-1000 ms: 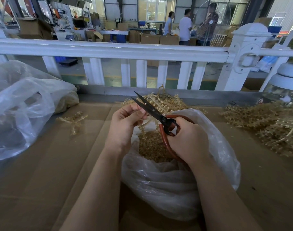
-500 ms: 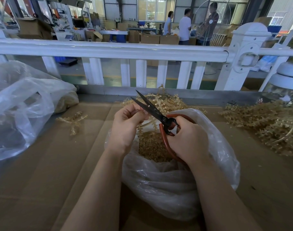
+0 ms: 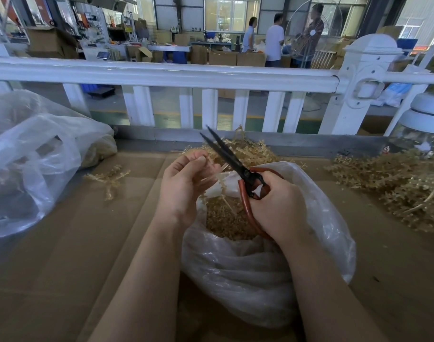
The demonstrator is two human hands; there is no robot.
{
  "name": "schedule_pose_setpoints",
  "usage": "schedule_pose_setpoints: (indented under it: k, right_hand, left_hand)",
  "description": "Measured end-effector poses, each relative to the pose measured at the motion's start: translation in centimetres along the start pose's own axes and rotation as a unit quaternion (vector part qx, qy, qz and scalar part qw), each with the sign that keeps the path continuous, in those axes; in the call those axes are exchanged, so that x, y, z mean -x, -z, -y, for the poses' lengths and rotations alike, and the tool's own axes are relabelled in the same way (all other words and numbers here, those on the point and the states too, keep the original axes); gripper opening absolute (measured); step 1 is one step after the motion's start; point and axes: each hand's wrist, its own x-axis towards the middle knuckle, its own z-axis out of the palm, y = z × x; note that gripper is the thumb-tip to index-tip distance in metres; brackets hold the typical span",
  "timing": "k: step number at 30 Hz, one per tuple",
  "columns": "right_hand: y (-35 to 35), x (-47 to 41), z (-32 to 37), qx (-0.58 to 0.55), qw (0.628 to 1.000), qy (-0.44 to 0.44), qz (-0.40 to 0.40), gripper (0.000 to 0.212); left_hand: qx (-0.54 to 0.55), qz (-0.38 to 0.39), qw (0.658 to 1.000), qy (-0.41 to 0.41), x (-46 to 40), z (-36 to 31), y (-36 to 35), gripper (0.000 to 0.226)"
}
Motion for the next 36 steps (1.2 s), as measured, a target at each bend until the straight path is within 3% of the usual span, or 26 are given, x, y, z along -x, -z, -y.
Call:
schedule_pose_setpoints:
  k: [7,15,22,26,36]
  right_hand:
    - [0.5,-0.6,0.0,-0.156,0.978,-0.136,0.009,0.015]
    - [0.9,-1.0,0.8,-0.301,0.93,-0.205,0.05,0.028]
    - [0.8,-1.2,1.2,-0.34,0.903,-0.249,0.079,0.009]
    - [0.6,-1.3,1.0,-0.344,0.899,-0.259,0.077,0.009]
    - [1.0,-1.4,1.0,-0.371,0.885,-0.271,0.077,0.008]
  left_hand:
    - [0.059,-0.013,0.998,0.036,-0.2,-0.3,0.2,0.014]
    - [0.049,0.029,0.997,0.059,-0.1,-0.3,0.0,0.015]
    - [0.063,0.054,0.993,0.084,0.0,-0.2,0.0,0.006]
    - [-0.038,0.119,0.988,0.092,0.2,0.0,0.1,0.054]
    - [-0.19,0.254,0.948,0.024,0.6,0.4,0.0,0.056]
